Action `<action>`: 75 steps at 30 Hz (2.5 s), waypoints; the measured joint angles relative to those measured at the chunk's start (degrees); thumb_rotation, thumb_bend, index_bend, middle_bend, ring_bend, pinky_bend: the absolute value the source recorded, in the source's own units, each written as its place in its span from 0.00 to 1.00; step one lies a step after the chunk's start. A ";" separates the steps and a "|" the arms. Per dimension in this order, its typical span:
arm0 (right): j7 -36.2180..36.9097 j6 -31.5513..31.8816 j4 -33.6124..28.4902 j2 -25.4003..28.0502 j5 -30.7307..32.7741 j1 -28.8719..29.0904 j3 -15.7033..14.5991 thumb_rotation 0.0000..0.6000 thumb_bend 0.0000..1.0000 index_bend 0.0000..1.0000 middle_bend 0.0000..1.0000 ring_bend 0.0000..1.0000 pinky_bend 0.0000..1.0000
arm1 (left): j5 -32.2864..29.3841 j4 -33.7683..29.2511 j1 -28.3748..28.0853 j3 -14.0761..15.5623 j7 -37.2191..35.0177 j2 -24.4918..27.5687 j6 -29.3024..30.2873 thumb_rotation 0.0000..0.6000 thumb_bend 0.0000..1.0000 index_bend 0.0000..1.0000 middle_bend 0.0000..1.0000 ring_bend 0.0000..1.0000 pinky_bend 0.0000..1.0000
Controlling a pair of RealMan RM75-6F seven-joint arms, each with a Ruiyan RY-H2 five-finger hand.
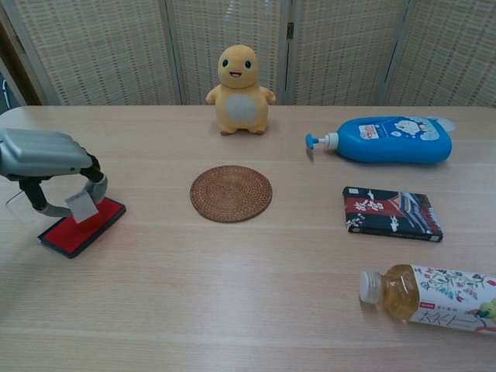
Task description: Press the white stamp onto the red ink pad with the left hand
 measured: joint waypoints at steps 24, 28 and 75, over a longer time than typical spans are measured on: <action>-0.45 0.49 -0.17 -0.11 -0.44 -0.23 -0.22 1.00 0.19 0.00 0.00 0.00 0.00 | 0.99 3.34 0.82 0.82 -2.06 -2.04 1.70 1.00 0.33 0.71 0.48 0.27 0.29; -0.54 0.39 -0.16 -0.15 -0.40 -0.18 -0.23 1.00 0.19 0.00 0.00 0.00 0.00 | 1.15 3.64 0.91 0.88 -2.29 -2.11 2.08 1.00 0.33 0.72 0.48 0.27 0.29; 4.61 0.91 0.15 1.71 -3.69 -0.32 -1.28 1.00 0.19 0.00 0.00 0.00 0.00 | -6.13 -14.55 3.51 -2.96 15.78 4.05 2.05 1.00 0.33 0.72 0.49 0.27 0.29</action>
